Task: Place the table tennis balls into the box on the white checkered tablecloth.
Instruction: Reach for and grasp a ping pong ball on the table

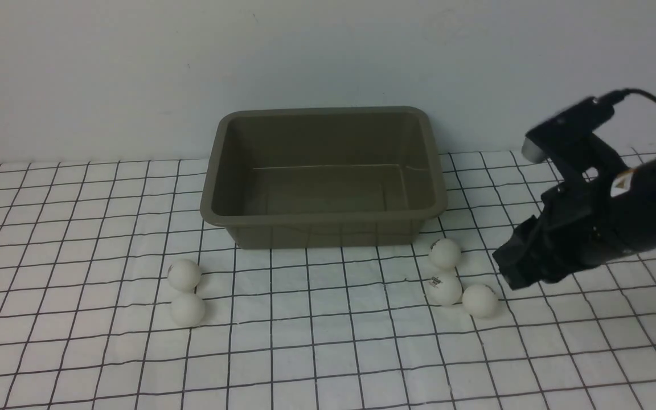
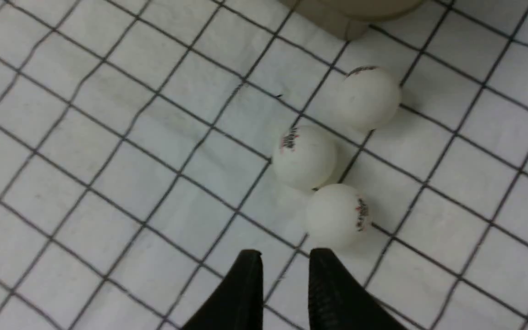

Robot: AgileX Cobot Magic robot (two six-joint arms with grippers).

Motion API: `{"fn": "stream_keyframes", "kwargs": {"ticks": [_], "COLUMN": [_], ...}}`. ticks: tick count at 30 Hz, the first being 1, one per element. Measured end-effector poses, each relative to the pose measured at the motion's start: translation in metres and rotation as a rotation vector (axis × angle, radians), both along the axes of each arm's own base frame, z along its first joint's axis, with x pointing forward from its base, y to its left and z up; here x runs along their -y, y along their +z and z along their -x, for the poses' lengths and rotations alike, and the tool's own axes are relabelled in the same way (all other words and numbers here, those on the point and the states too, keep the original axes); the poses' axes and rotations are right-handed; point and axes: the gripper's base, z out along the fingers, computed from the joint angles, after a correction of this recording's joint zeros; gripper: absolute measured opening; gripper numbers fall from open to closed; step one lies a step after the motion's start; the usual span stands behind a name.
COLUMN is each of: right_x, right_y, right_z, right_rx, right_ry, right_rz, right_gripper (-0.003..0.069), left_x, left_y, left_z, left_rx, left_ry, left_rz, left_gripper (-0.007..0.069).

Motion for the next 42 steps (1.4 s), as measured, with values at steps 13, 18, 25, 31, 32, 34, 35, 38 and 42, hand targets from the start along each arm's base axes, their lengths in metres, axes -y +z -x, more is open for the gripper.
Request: {"fn": "stream_keyframes", "kwargs": {"ticks": [13, 18, 25, 31, 32, 34, 35, 38, 42], "right_x": [-0.019, -0.022, -0.026, -0.028, -0.029, -0.03, -0.03, -0.032, -0.035], "right_y": [-0.04, -0.054, -0.065, -0.075, -0.077, -0.081, -0.083, -0.088, -0.094], "right_z": [-0.036, -0.039, -0.043, -0.046, -0.046, -0.049, -0.049, -0.054, -0.06], "right_rx": [-0.098, -0.132, -0.157, -0.172, -0.175, -0.177, -0.178, -0.183, -0.189], "right_ry": [-0.057, -0.053, -0.054, -0.007, -0.002, 0.004, 0.004, 0.006, 0.007], "right_rz": [0.242, 0.25, 0.232, 0.254, 0.258, 0.261, 0.262, 0.264, 0.268], "right_gripper": [0.0233, 0.0376, 0.0517, 0.0536, 0.0536, 0.0536, 0.0536, 0.0536, 0.0536], "left_x": [0.0, 0.0, 0.0, 0.0, 0.0, 0.0, 0.0, 0.0, 0.0], "left_y": [0.0, 0.0, 0.0, 0.0, 0.0, 0.0, 0.0, 0.0, 0.0], "left_z": [0.0, 0.0, 0.0, 0.0, 0.0, 0.0, 0.0, 0.0, 0.0], "left_rx": [0.0, 0.0, 0.0, 0.0, 0.0, 0.0, 0.0, 0.0, 0.0], "left_ry": [0.0, 0.0, 0.0, 0.0, 0.0, 0.0, 0.0, 0.0, 0.0], "left_rz": [0.0, 0.0, 0.0, 0.0, 0.0, 0.0, 0.0, 0.0, 0.0], "left_gripper": [-0.0004, -0.0004, -0.0004, -0.0004, -0.0004, -0.0004, -0.0004, -0.0004, -0.0004]}}
